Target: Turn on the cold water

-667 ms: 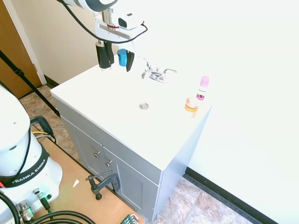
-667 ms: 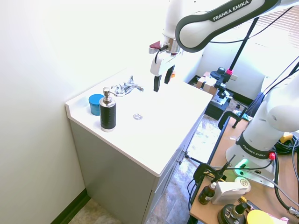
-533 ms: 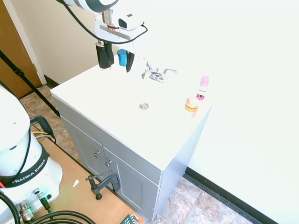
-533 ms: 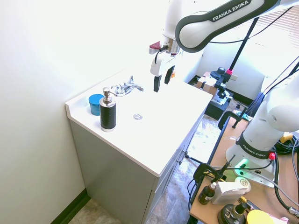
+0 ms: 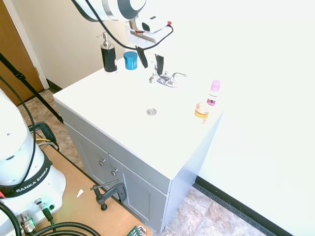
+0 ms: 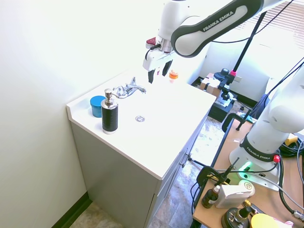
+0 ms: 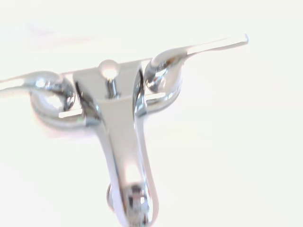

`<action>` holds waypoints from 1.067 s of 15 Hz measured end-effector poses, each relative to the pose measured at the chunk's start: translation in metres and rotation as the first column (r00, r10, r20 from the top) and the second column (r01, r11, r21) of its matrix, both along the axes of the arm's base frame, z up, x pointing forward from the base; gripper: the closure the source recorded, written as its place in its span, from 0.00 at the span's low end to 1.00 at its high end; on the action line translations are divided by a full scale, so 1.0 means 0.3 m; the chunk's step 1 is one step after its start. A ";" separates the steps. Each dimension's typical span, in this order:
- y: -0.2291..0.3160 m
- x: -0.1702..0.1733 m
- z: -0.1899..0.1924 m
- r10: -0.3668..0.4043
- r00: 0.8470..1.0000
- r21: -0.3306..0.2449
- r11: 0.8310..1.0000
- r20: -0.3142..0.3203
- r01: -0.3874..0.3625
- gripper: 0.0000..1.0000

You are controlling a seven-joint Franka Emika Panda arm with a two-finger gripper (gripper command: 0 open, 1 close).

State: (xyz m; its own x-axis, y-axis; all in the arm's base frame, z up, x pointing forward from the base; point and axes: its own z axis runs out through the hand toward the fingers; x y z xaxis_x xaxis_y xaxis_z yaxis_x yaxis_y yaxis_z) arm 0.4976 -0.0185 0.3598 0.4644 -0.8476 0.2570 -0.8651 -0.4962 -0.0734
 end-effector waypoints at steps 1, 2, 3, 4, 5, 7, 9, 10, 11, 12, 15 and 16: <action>-0.007 0.043 -0.007 -0.022 1.000 -0.008 1.000 0.017 0.022 0.00; -0.018 0.083 -0.008 -0.040 0.999 -0.016 0.999 0.031 0.040 0.00; -0.030 0.125 -0.004 -0.051 0.998 -0.027 0.998 0.046 0.052 0.00; -0.042 0.167 -0.006 -0.061 0.996 -0.043 0.997 0.062 0.063 0.00; -0.049 0.206 -0.014 -0.066 0.995 -0.058 0.996 0.071 0.071 0.00; -0.064 0.281 -0.047 -0.075 0.994 -0.077 0.994 0.078 0.081 0.00; -0.095 0.341 -0.083 -0.087 0.993 -0.089 0.992 0.076 0.093 0.00; -0.117 0.366 -0.093 -0.096 0.992 -0.094 0.990 0.077 0.103 0.00; -0.133 0.387 -0.099 -0.103 0.992 -0.100 0.989 0.080 0.110 0.00; -0.143 0.403 -0.103 -0.106 0.991 -0.106 0.988 0.082 0.115 0.00; -0.167 0.428 -0.138 -0.115 0.991 -0.119 0.985 0.072 0.123 0.00; -0.180 0.426 -0.155 -0.120 0.991 -0.122 0.984 0.064 0.127 0.00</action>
